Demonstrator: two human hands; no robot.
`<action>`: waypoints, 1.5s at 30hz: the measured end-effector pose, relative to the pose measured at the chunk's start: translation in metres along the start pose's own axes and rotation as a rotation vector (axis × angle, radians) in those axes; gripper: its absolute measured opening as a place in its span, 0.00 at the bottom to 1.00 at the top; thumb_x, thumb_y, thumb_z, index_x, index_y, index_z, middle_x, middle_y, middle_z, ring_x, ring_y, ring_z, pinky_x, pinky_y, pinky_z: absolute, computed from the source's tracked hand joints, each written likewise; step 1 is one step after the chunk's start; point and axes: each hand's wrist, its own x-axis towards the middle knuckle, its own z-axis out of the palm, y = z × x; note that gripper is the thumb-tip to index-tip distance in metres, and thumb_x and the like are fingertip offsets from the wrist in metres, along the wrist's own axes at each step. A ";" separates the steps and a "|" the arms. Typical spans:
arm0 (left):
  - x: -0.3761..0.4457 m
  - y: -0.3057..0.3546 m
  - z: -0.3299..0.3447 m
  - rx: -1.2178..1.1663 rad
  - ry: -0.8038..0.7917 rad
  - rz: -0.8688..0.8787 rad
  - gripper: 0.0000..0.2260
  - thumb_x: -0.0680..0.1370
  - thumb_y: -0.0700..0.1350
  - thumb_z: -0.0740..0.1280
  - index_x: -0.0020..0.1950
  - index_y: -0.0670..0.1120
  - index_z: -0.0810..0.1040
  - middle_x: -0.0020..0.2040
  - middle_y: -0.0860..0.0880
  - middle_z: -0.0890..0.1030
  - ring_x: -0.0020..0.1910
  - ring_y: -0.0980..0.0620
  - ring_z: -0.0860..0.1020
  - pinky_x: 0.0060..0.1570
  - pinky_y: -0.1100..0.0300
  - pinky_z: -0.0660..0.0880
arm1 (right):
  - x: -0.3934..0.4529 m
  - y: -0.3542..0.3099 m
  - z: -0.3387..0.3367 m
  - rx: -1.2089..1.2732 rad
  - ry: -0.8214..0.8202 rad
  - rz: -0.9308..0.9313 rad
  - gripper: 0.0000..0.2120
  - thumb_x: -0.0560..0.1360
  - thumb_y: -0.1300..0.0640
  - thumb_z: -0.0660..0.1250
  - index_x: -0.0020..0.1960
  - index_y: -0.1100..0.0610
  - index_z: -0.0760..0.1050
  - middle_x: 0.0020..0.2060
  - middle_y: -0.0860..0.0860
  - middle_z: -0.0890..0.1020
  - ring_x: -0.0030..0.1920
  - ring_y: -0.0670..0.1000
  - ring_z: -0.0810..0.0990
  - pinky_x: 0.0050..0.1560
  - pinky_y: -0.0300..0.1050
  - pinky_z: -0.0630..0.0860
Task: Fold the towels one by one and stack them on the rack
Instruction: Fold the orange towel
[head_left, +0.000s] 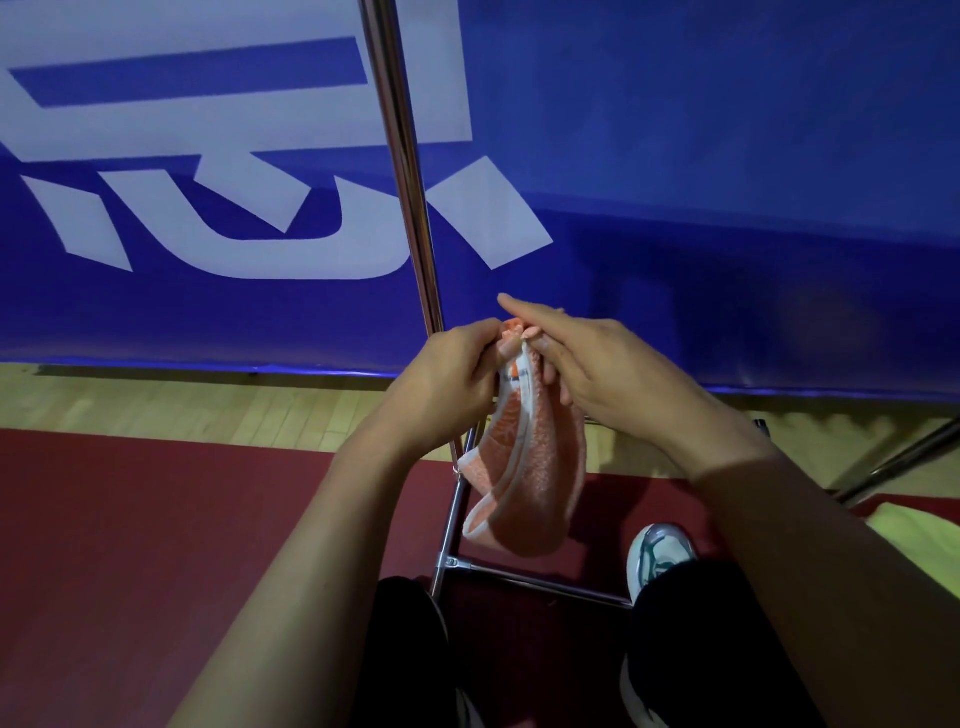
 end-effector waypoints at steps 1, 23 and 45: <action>0.000 -0.001 0.000 0.018 -0.009 -0.002 0.11 0.87 0.49 0.60 0.50 0.46 0.78 0.42 0.48 0.84 0.40 0.46 0.83 0.41 0.40 0.81 | 0.000 0.001 -0.001 -0.007 -0.019 -0.004 0.26 0.87 0.52 0.54 0.80 0.32 0.53 0.38 0.47 0.79 0.38 0.46 0.79 0.43 0.53 0.80; -0.006 -0.009 0.002 0.169 -0.224 -0.036 0.10 0.86 0.49 0.61 0.53 0.48 0.80 0.45 0.50 0.84 0.40 0.53 0.82 0.45 0.43 0.81 | 0.000 0.008 0.003 -0.065 -0.410 0.066 0.12 0.86 0.50 0.57 0.55 0.40 0.78 0.38 0.40 0.86 0.36 0.38 0.82 0.52 0.49 0.80; -0.001 -0.004 0.015 0.163 -0.234 -0.017 0.11 0.87 0.47 0.61 0.48 0.47 0.78 0.39 0.51 0.81 0.37 0.52 0.82 0.41 0.46 0.80 | 0.000 -0.001 0.004 -0.179 -0.523 0.189 0.15 0.86 0.51 0.57 0.53 0.54 0.82 0.43 0.46 0.87 0.45 0.45 0.85 0.58 0.49 0.79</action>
